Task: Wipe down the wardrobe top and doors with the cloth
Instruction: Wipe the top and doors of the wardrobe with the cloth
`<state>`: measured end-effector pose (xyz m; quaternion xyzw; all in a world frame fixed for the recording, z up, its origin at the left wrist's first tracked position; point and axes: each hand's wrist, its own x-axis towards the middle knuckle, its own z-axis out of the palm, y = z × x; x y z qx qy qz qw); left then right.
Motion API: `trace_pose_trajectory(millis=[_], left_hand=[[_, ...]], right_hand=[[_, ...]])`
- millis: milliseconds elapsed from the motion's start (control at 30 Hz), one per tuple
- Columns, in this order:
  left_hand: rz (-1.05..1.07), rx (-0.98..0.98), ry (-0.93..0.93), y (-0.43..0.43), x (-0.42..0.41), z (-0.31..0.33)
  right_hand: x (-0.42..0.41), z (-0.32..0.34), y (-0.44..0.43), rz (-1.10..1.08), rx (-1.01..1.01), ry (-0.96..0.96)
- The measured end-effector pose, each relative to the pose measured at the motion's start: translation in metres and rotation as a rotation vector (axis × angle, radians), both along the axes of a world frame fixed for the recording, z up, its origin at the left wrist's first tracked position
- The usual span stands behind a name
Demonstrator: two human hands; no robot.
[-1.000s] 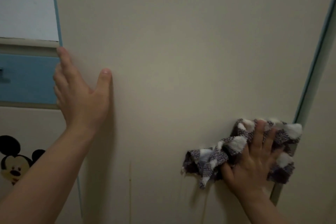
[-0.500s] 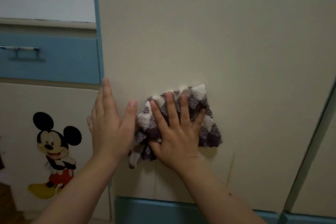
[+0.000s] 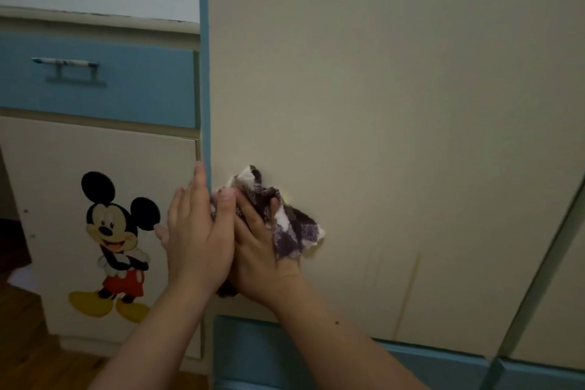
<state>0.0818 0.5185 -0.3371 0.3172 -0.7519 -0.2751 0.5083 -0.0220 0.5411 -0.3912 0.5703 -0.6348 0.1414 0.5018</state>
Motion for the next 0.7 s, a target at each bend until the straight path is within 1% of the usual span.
trace_pose_trajectory(millis=[67, 100, 200, 300, 367, 500, 600, 700], left_hand=[[-0.026, -0.026, -0.037, 0.004, -0.003, 0.002], [-0.058, -0.031, -0.041, 0.007, -0.004, 0.002], [-0.137, 0.003, -0.011, 0.014, -0.010, 0.002], [-0.096, 0.018, -0.043, 0.019, -0.018, 0.002], [-0.068, 0.038, -0.070, 0.023, -0.021, 0.003], [-0.049, 0.053, -0.066, 0.026, -0.025, 0.003], [-0.041, 0.033, -0.057, 0.024, -0.026, 0.002], [-0.028, 0.014, -0.053, 0.024, -0.027, 0.002]], right_hand=[[-0.012, -0.014, 0.014, 0.098, -0.042, -0.051], [-0.019, -0.020, 0.024, 0.093, -0.060, -0.045], [-0.041, -0.029, 0.063, -0.037, -0.090, 0.009], [-0.063, -0.031, 0.099, -0.200, -0.096, 0.046], [-0.075, -0.033, 0.118, -0.269, -0.095, 0.057], [-0.102, -0.035, 0.159, -0.327, -0.181, 0.017], [-0.128, -0.038, 0.196, -0.380, -0.198, -0.012], [-0.149, -0.048, 0.234, -0.444, -0.228, -0.116]])
